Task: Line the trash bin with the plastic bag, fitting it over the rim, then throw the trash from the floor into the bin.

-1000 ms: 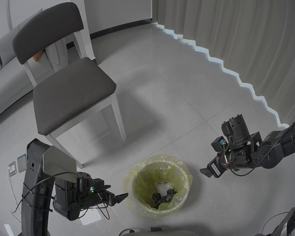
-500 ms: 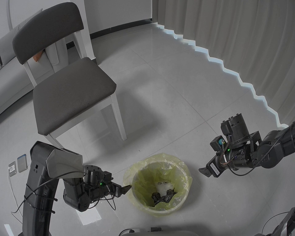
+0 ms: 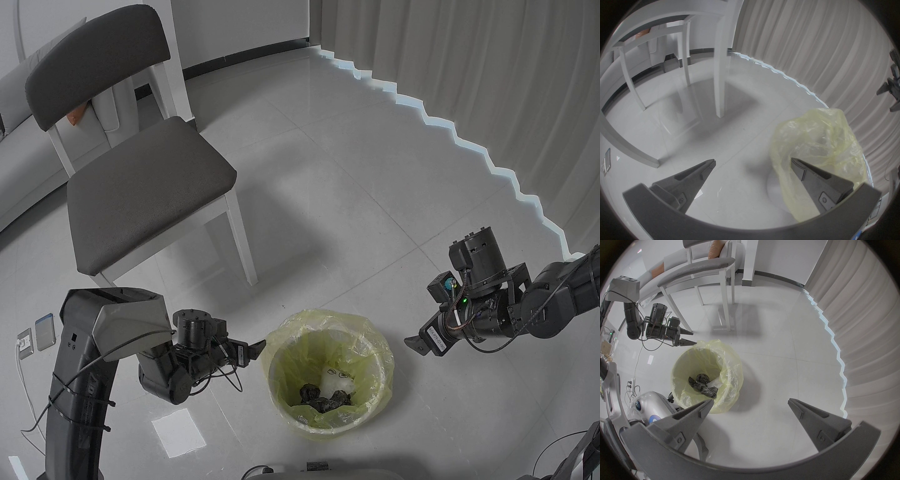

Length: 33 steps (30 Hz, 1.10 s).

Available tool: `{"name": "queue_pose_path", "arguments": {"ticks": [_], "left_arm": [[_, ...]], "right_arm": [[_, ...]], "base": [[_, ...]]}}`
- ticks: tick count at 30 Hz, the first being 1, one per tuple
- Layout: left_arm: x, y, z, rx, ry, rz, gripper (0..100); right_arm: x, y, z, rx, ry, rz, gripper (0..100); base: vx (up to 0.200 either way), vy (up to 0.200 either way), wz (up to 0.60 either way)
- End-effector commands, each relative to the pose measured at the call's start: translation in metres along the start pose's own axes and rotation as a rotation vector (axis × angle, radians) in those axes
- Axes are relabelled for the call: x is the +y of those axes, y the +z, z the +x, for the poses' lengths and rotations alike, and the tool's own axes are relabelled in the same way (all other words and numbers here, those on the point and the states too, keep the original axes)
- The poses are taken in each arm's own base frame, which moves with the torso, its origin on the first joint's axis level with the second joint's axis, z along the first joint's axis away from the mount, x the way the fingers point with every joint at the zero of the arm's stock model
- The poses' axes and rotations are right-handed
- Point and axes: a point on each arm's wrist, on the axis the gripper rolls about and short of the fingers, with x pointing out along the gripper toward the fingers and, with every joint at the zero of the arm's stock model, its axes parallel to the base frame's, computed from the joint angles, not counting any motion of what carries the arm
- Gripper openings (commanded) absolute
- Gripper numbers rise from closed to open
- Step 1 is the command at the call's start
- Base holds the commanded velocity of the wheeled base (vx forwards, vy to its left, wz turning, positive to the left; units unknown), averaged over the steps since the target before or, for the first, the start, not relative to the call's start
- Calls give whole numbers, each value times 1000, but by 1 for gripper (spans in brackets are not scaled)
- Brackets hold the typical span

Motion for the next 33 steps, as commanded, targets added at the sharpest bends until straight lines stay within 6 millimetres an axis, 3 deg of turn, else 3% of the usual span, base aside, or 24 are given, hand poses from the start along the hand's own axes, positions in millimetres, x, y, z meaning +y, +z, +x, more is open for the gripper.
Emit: {"name": "queue_pose_path", "arguments": {"ticks": [1, 3, 11, 12, 14, 16, 20, 21, 22, 24, 33], "left_arm": [[17, 1, -3, -8, 40, -26, 100], [23, 0, -8, -4, 52, -39, 100], [31, 28, -53, -86, 41, -165, 100], [29, 38, -74, -116, 19, -164, 100], [27, 48, -92, -149, -1, -165, 100], [19, 64, -120, -205, -22, -163, 100], [10, 84, -161, -287, -60, -139, 100], [10, 84, -161, -287, -60, -139, 100], [9, 91, -182, -337, -65, -129, 100], [5, 93, -203, -370, -63, -119, 100], [2, 91, -298, -537, 1, -86, 100]], "right_arm": [[-2, -2, 2, 9, -5, 6, 100], [-3, -2, 1, 8, -5, 8, 100], [-18, -3, -4, -3, -44, 60, 100], [-26, -4, -13, -24, -57, 90, 100], [-31, -5, -25, -51, -68, 123, 100], [-40, -2, -50, -123, -89, 192, 100], [-59, -4, -86, -219, -142, 272, 100], [-59, -4, -86, -219, -142, 272, 100], [-66, -13, -102, -246, -178, 298, 100], [-67, -30, -117, -267, -205, 321, 100], [-49, -116, -193, -553, -332, 403, 100]], "base": [[0, 0, 0], [0, 0, 0], [0, 0, 0], [0, 0, 0], [0, 0, 0], [0, 0, 0], [0, 0, 0], [0, 0, 0], [0, 0, 0], [0, 0, 0], [0, 0, 0]]}}
